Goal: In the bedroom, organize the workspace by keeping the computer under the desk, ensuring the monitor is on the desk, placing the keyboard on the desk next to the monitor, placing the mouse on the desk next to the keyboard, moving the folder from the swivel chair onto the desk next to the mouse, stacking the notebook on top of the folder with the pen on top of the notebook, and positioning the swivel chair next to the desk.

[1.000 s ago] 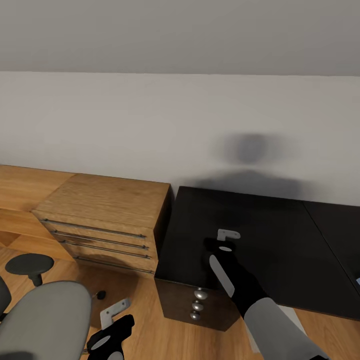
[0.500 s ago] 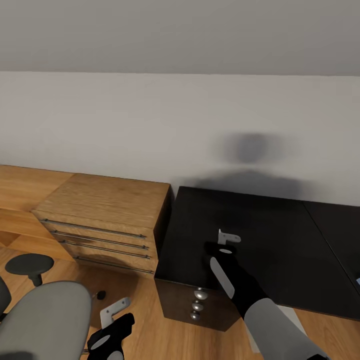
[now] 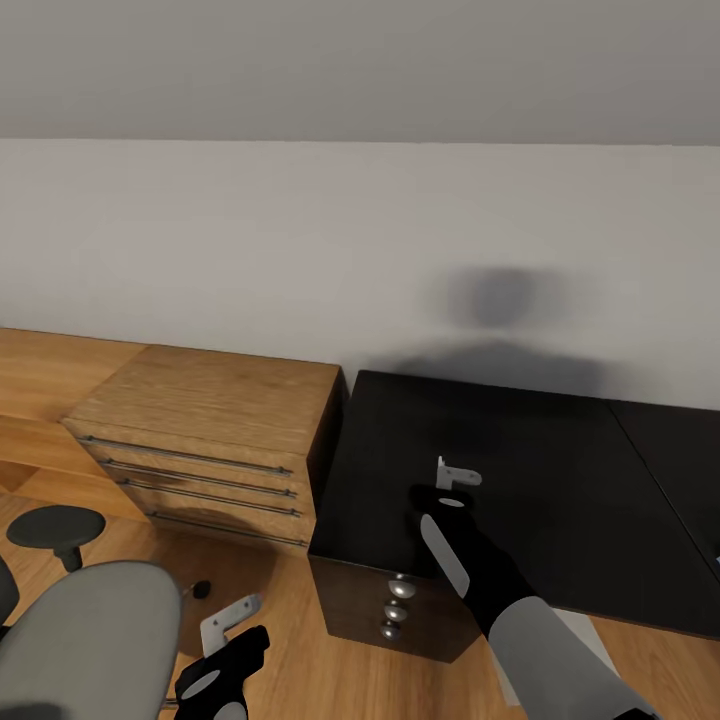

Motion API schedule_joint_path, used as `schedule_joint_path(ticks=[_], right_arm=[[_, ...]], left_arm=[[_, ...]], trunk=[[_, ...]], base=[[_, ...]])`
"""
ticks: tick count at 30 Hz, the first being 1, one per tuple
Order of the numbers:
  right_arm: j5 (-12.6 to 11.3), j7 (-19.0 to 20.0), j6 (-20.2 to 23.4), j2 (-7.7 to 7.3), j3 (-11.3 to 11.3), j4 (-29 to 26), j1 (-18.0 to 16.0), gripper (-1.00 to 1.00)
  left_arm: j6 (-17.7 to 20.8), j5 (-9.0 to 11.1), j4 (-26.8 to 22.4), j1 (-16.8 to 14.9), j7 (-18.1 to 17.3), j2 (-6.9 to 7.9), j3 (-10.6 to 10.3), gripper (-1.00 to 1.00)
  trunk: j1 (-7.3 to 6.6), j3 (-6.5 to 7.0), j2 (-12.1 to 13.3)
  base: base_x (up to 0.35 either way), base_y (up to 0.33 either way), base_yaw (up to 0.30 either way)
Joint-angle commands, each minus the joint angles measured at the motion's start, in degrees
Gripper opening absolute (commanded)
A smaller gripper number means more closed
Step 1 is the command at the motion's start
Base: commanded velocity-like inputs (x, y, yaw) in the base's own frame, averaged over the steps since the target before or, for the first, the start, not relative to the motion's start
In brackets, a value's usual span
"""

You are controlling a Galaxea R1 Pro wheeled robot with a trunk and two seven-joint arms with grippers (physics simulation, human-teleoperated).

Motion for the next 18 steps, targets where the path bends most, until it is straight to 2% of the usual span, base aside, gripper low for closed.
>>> schedule_joint_path(ticks=[1,18], right_arm=[[-0.4,-0.5,0.2,-0.04,0.2,-0.1,0.0,1.00],[-0.5,-0.5,0.2,-0.06,0.1,-0.1,-0.1,1.00]], left_arm=[[0.3,0.2,-0.1,-0.1,0.4,0.05,-0.1,1.00],[0.3,0.3,-0.1,-0.1,0.5,0.05,-0.1,1.00]], trunk=[[0.00,-0.05,0.0],[0.44,-0.41,-0.8]], base=[[0.000,0.000,0.000],[0.000,0.000,0.000]])
